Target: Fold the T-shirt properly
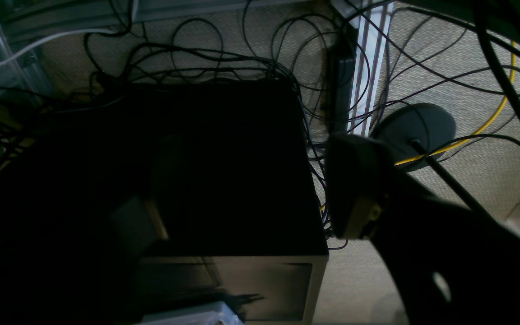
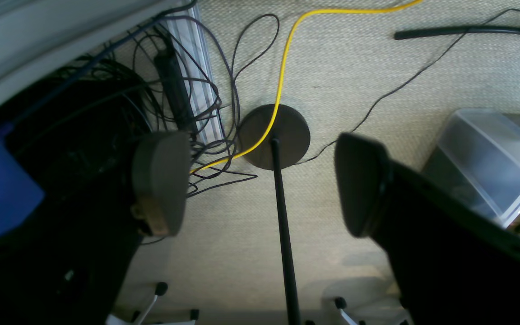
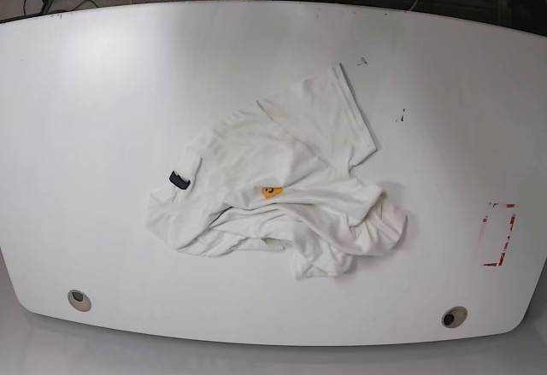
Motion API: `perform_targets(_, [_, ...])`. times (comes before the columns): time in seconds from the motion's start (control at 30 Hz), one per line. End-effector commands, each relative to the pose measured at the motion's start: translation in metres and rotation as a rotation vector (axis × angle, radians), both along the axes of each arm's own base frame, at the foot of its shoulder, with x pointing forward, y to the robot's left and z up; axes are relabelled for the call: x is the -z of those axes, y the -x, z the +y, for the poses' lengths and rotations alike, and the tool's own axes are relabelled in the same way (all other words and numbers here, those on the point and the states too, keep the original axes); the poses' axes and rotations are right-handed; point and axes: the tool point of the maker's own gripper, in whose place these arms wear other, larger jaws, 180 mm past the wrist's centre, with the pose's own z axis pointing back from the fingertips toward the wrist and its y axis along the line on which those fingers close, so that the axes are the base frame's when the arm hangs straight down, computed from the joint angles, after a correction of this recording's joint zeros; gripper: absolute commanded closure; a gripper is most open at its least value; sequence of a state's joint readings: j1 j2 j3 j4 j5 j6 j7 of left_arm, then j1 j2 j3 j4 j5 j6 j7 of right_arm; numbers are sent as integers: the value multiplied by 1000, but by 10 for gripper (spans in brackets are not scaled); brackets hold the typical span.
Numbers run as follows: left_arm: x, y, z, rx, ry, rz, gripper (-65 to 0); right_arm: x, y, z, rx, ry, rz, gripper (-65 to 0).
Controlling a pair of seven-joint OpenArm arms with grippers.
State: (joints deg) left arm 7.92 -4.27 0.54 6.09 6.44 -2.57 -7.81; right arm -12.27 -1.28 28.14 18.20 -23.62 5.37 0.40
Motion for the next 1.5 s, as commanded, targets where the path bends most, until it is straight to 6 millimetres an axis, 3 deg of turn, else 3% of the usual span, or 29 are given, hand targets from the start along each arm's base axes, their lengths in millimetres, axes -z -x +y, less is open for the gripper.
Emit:
perform_targets(0.0, [0,8,-6,-4,6,-2,-425,-3,-16,-15,-10,41,-53,-473])
perform_targets(0.33, [-1,4,-6,-3,7,-19,-424,-8,-37,-28,-11,75,-111,-473])
perform_targets(1.2, [-1,2,-11,15,7,-31,-423,-4,-28,-15,-4,42,-82,-479])
perform_targets(1.47, [-1,-2,-11,11,3,-30,-424,-3,-28,-10,-3,34,-83,-442])
